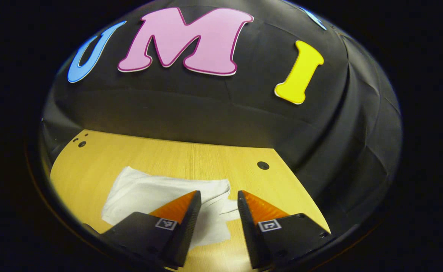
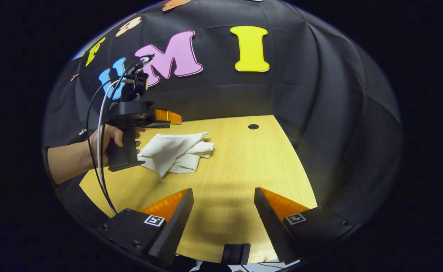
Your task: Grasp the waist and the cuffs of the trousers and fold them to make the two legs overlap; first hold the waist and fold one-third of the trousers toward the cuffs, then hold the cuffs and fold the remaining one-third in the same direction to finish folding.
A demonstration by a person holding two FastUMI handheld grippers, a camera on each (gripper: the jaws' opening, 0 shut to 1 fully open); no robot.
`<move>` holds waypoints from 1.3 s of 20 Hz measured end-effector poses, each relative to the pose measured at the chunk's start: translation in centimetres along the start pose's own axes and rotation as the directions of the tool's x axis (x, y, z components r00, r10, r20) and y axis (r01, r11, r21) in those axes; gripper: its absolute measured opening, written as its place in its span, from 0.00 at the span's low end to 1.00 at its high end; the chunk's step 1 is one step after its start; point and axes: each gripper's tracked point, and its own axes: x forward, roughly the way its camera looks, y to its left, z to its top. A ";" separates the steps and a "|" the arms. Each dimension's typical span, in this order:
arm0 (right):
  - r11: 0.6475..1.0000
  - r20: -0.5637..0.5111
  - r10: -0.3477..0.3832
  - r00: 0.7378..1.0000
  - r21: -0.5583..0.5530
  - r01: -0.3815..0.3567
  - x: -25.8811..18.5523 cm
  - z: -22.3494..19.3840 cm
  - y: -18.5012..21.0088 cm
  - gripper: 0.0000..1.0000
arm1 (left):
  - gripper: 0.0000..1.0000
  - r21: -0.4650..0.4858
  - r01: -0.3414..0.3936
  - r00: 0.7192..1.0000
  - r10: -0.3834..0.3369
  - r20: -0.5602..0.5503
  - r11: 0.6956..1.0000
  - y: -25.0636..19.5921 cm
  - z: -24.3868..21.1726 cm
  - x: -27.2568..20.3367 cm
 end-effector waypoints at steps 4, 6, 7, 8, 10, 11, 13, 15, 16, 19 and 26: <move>1.000 0.010 0.006 1.000 0.004 -0.006 -0.1 0.2 1.7 0.99 | 0.96 -0.021 -0.009 0.998 0.011 0.064 1.000 2.0 0.8 -5.9; 1.000 0.000 0.014 1.000 0.000 -0.014 -0.2 -0.1 3.1 0.99 | 0.96 -0.026 -0.030 0.995 0.033 0.098 0.999 3.6 0.4 -9.6; 1.000 0.000 0.020 1.000 -0.002 -0.020 -0.4 -0.1 4.0 0.99 | 0.96 -0.025 -0.043 0.993 0.046 0.111 0.999 4.4 0.1 -11.6; 1.000 0.004 0.023 1.000 -0.007 -0.023 -0.8 -0.1 5.0 0.99 | 0.96 -0.026 -0.055 0.991 0.058 0.121 0.998 5.3 -0.5 -13.4; 1.000 0.007 0.023 1.000 -0.021 -0.023 -1.4 -0.2 7.0 0.99 | 0.96 -0.025 -0.076 0.988 0.079 0.130 0.997 7.2 -1.7 -17.3; 0.999 0.011 0.026 1.000 -0.025 -0.026 -1.8 -0.2 8.2 0.99 | 0.96 -0.021 -0.090 0.987 0.092 0.134 0.996 8.5 -2.3 -19.4; 0.999 0.023 0.038 0.999 -0.033 -0.038 -2.7 -0.2 11.1 0.99 | 0.96 -0.004 -0.100 0.985 0.100 0.137 0.995 10.5 -3.3 -22.5; 0.998 0.028 0.059 0.998 -0.039 -0.058 -3.3 -0.2 13.8 0.99 | 0.96 0.010 -0.112 0.985 0.110 0.133 0.994 12.7 -4.2 -25.3; 0.996 0.031 0.075 0.997 -0.040 -0.074 -3.7 -0.4 15.2 0.99 | 0.96 0.025 -0.129 0.982 0.125 0.139 0.991 14.1 -4.4 -26.8; 0.994 0.078 0.101 0.992 -0.042 -0.097 -5.0 0.2 18.5 0.99 | 0.96 0.049 -0.208 0.966 0.197 0.170 0.977 17.7 -5.2 -30.9; 0.999 0.150 0.020 0.989 0.028 -0.024 -7.4 -1.2 22.0 0.99 | 0.95 -0.005 -0.260 0.941 0.254 0.224 0.966 20.9 -6.3 -35.9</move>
